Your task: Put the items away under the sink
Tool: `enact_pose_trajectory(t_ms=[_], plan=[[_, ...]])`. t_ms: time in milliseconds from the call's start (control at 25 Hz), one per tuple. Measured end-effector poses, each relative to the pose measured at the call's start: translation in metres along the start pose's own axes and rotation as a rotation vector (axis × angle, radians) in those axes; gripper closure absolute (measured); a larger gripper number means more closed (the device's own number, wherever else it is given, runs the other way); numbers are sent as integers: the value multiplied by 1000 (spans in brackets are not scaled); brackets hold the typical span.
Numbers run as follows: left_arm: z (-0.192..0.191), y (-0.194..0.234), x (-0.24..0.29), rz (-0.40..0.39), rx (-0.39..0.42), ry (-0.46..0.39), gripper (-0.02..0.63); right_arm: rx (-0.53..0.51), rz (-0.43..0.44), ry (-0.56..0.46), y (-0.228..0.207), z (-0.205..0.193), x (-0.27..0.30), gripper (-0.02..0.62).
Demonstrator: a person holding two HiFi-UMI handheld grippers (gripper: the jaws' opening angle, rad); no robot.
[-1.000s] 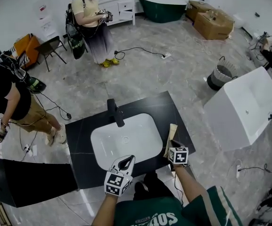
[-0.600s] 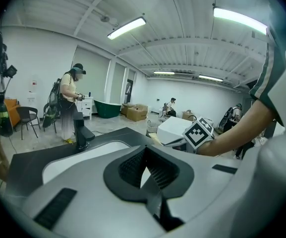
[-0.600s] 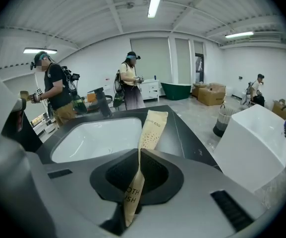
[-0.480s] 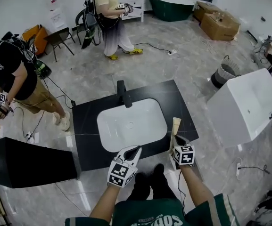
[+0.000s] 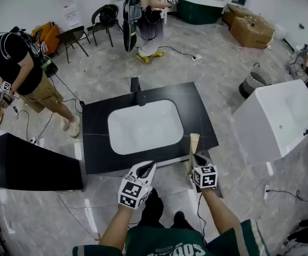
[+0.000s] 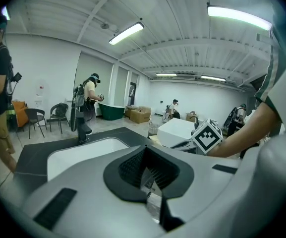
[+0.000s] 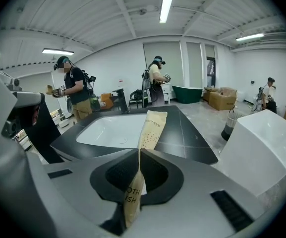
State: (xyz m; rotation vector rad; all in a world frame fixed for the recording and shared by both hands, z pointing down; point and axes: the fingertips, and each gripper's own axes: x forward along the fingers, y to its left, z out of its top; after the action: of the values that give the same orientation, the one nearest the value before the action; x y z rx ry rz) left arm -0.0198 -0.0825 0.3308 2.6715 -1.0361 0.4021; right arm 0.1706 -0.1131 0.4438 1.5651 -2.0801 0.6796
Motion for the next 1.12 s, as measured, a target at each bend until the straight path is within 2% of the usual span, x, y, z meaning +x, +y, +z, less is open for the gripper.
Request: enact_pose_trajectory(t_ms=[320,480,600,880,1120], plan=[[-30,-64,-33,142,-87,-45,597,24,93,-18,7,-52,-66,548],[-49,-103,-41,172,-125,-40,597,-10,130,33,-1,-91,-96,548],[-63,-115,-44,190,-135,-30,597,-29,159,70,3,-117,-102,548],[-104,-109,-29,198,-146,-22,597,-52,195,125,23,-168,-75,548],[-170,-78,6,193,-134,-16,597,-83,225,170,31,-219,-3,548]])
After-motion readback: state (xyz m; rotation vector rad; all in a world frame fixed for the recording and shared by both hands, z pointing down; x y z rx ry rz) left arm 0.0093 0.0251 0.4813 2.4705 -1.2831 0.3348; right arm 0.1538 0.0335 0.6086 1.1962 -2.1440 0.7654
